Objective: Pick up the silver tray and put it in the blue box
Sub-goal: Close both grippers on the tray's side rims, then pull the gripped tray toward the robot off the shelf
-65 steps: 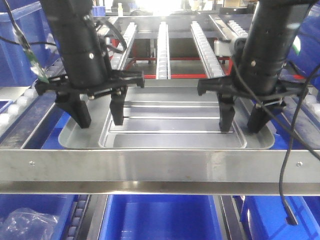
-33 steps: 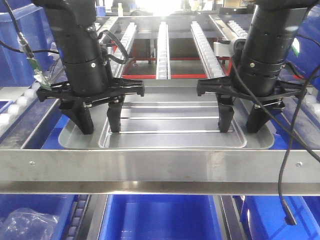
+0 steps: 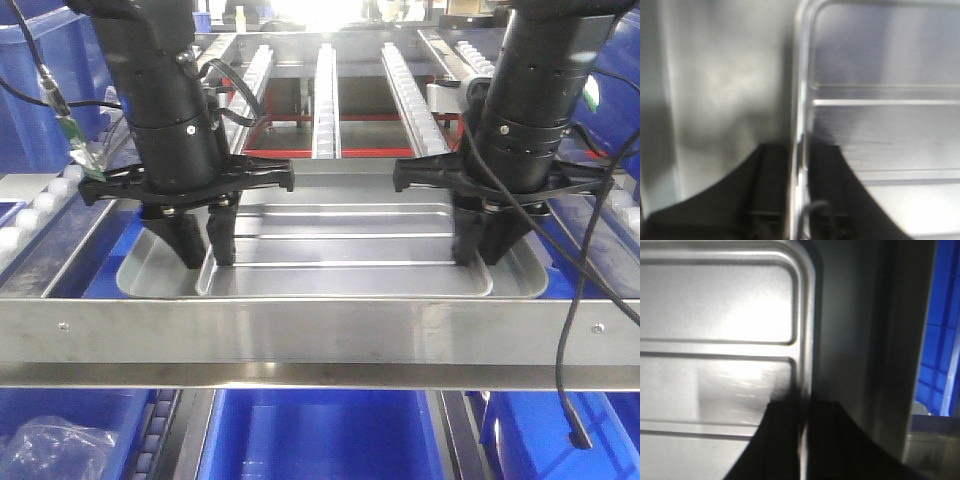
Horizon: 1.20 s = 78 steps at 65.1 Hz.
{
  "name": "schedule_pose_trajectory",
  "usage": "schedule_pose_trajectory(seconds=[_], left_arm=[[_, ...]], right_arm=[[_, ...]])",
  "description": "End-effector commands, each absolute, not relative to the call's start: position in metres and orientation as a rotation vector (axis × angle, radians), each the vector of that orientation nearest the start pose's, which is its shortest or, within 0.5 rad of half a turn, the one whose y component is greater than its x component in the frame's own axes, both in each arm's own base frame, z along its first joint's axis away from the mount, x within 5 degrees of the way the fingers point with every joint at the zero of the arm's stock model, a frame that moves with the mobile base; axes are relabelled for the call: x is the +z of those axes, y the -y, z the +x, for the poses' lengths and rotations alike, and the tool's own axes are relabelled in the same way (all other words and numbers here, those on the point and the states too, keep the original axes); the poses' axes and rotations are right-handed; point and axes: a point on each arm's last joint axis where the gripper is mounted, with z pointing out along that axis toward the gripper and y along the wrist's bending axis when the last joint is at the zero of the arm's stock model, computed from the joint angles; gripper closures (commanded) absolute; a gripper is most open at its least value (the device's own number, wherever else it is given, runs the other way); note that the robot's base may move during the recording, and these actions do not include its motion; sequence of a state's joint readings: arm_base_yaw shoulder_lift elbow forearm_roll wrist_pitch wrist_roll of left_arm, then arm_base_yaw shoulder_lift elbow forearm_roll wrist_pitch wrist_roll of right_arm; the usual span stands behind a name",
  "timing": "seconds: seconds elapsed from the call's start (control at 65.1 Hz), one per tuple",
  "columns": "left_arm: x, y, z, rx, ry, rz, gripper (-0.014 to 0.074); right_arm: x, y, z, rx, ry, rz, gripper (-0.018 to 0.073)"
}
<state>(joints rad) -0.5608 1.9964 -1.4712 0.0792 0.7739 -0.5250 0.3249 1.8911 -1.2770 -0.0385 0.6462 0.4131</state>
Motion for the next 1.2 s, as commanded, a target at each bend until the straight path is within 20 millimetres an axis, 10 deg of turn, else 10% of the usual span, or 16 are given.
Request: schedule_pose_trajectory(seconds=[0.0,0.523,0.876,1.183], left_arm=[[0.218,0.223,0.359,-0.236,-2.715,0.12,0.0605],[0.219,0.219,0.359,-0.218,-2.727,0.115,0.0605],[0.267,0.213,0.346,-0.277,-2.659,0.059,0.0605],[0.3,0.209,0.306,-0.249,-2.621,0.09,0.0601]], right_arm=[[0.216,-0.123,0.373,0.204,-2.645,0.069,0.0505],[0.221,-0.123,0.375,0.211,-2.63,0.069,0.0501],[0.267,-0.121,0.367,0.255,-2.577,0.156,0.0501],[0.291,-0.132,0.322,0.337,-2.511,0.14,0.0501]])
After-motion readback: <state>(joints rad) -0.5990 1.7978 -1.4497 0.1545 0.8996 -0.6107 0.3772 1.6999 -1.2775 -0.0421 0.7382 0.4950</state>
